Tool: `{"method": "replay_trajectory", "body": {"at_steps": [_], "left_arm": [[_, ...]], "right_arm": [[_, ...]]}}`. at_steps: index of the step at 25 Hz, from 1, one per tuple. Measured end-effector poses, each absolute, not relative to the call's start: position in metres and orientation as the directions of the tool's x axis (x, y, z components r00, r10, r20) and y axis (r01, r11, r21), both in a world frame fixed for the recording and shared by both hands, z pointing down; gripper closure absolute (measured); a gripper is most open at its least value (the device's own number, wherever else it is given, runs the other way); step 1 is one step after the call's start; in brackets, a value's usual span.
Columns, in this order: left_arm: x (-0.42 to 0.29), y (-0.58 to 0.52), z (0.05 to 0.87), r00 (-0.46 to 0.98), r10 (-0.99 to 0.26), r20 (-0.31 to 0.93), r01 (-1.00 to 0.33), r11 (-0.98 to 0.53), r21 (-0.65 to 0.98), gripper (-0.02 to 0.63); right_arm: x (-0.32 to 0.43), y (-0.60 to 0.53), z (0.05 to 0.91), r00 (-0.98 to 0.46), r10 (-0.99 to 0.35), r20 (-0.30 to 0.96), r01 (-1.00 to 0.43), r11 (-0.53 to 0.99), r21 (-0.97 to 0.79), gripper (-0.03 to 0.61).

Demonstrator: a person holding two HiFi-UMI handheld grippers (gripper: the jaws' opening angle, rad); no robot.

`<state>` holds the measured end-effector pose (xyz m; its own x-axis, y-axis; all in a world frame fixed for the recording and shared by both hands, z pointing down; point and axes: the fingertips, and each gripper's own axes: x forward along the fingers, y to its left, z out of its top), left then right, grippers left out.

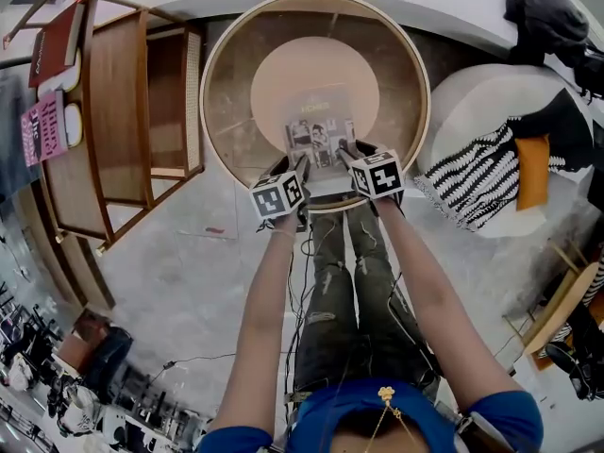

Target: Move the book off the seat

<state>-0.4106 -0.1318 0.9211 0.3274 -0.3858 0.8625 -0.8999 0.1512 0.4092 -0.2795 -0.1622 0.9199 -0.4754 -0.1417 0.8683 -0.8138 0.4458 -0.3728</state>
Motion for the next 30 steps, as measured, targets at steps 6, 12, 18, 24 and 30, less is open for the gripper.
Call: {"method": "replay_trajectory", "body": {"at_steps": [6, 12, 18, 24, 30], "left_arm": [[-0.4102, -0.1307, 0.9214, 0.322, -0.374, 0.87, -0.904, 0.152, 0.4, 0.412], [-0.4101, -0.1318, 0.9213, 0.329, -0.373, 0.867, -0.902, 0.148, 0.406, 0.411], [-0.4117, -0.1322, 0.9208, 0.328, -0.37, 0.869, -0.902, 0.149, 0.404, 0.411], [-0.4103, -0.1299, 0.9225, 0.335, -0.369, 0.867, -0.899, 0.15, 0.411, 0.411], [-0.4098, -0.1328, 0.9216, 0.34, -0.375, 0.862, -0.896, 0.147, 0.418, 0.411]], "right_arm": [[-0.2789, -0.1611, 0.9199, -0.482, -0.133, 0.866, -0.811, 0.441, -0.384, 0.413], [-0.2794, -0.161, 0.9207, -0.482, -0.125, 0.867, -0.814, 0.431, -0.39, 0.413], [-0.2803, -0.162, 0.9198, -0.488, -0.13, 0.863, -0.812, 0.43, -0.395, 0.413], [-0.2793, -0.1596, 0.9212, -0.488, -0.131, 0.863, -0.814, 0.425, -0.396, 0.413], [-0.2785, -0.16, 0.9212, -0.49, -0.132, 0.862, -0.815, 0.422, -0.398, 0.413]]}}
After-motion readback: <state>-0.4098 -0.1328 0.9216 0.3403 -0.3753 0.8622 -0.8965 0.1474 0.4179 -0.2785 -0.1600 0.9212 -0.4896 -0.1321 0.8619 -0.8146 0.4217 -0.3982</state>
